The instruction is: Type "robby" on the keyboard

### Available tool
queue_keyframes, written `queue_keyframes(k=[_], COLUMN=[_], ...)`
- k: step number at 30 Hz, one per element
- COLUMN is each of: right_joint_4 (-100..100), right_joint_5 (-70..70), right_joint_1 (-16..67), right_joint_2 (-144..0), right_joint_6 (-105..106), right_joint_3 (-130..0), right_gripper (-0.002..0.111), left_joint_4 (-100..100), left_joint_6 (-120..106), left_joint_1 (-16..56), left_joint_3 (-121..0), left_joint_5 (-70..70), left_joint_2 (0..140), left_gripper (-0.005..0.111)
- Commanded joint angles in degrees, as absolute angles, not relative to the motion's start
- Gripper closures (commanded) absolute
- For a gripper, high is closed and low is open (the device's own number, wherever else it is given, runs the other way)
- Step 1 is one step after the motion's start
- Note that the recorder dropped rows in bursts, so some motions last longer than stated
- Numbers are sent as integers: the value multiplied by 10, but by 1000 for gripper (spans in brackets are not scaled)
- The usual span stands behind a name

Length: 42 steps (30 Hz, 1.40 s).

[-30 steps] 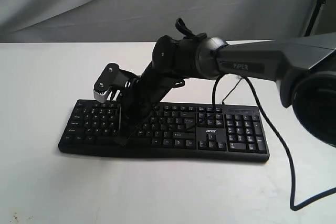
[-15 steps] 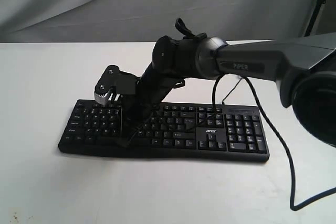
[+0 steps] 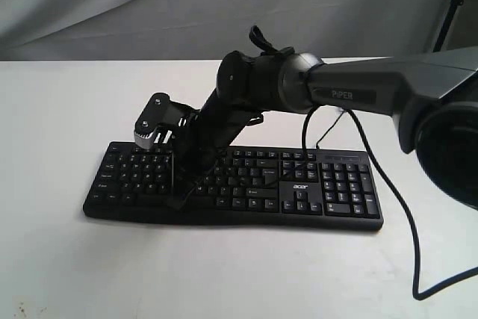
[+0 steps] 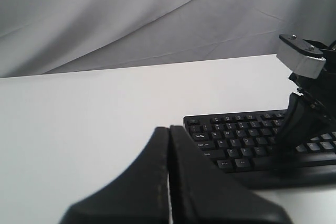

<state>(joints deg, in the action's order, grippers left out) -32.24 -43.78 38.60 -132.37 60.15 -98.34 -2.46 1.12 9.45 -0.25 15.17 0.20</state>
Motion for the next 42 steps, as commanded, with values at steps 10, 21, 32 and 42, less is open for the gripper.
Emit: queue_keyframes(k=[10,21,32,42], right_joint_4=[-317,-317,-318,-321], right_joint_5=[-426,-425,-421,-416], right_joint_1=[387,387,387,387], right_joint_2=[-1324,-1324,-1294,-1315], right_joint_6=[601,603,603,603], right_joint_3=[-971,-971,-975,-975], right_gripper=[108,108,108,108], left_joint_4=[-27,-27,-27,-27], left_joint_6=[13,13,13,13], left_joint_1=[98,98,98,98], left_joint_3=[0,0,0,0], left_joint_5=[149,149,149,149], left_joint_2=[0,0,0,0], left_gripper=[107,107,107,107])
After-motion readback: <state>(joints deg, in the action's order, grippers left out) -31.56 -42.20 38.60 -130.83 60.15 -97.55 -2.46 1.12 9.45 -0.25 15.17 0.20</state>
